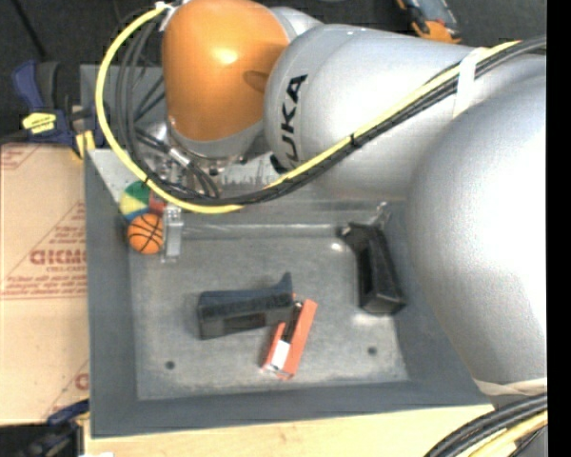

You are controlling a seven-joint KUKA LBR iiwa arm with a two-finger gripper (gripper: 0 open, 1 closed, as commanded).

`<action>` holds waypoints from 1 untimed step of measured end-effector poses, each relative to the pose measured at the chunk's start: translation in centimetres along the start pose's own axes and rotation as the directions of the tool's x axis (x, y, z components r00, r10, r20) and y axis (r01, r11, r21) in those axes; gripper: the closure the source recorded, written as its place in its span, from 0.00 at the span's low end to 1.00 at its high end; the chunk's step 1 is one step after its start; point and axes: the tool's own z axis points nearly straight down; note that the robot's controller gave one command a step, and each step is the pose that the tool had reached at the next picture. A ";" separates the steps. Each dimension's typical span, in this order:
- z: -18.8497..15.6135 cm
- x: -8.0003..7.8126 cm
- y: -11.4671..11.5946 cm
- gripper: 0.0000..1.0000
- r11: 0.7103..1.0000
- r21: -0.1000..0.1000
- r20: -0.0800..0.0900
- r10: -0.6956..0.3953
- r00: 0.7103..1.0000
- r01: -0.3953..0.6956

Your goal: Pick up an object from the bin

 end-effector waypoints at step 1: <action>-0.6 -0.2 -0.2 0.00 1.000 -0.002 0.008 0.005 1.000 -0.005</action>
Offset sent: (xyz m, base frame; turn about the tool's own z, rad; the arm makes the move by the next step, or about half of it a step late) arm 0.0026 0.0001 -0.1709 0.1013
